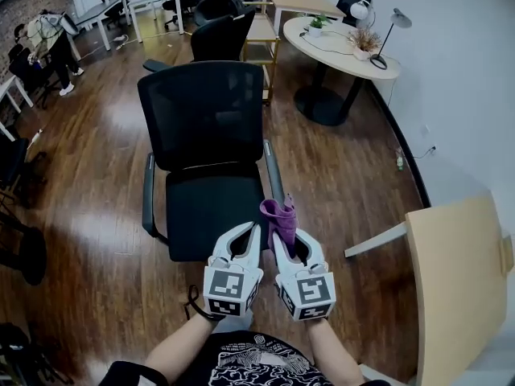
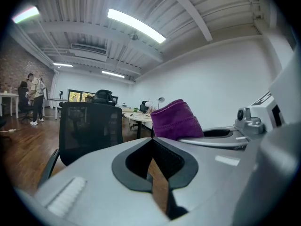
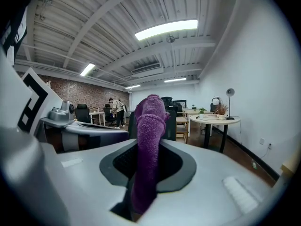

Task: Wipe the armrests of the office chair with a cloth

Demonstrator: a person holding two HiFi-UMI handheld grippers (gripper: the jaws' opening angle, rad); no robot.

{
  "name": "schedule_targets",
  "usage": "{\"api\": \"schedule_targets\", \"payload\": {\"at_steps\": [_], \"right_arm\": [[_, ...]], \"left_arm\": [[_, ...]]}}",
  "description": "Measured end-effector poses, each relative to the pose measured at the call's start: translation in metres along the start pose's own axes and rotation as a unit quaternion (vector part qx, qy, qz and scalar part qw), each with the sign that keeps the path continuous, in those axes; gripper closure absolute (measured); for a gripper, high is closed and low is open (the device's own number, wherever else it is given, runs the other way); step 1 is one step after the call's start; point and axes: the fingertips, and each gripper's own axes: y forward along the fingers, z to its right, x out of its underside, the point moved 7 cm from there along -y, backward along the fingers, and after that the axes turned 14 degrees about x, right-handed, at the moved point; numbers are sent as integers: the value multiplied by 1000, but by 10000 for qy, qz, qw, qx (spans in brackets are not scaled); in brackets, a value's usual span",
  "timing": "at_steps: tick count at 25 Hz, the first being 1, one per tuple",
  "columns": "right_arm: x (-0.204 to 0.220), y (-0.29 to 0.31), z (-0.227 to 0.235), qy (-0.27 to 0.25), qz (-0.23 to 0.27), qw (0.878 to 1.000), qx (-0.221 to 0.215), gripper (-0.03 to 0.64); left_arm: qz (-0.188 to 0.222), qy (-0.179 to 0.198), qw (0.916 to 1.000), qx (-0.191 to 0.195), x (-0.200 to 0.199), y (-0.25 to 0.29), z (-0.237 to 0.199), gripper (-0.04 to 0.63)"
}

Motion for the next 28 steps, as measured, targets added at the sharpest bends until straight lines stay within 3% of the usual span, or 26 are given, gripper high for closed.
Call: {"api": "schedule_targets", "payload": {"at_steps": [13, 22, 28], "right_arm": [[-18, 135, 32, -311, -45, 9995, -49, 543], [-4, 257, 95, -679, -179, 9966, -430, 543], [14, 338, 126, -1062, -300, 9891, -974, 543]], "left_arm": [[-68, -188, 9998, 83, -15, 95, -89, 591], [-130, -321, 9991, -253, -8, 199, -148, 591], [-255, -761, 9942, -709, 23, 264, -188, 591]]}}
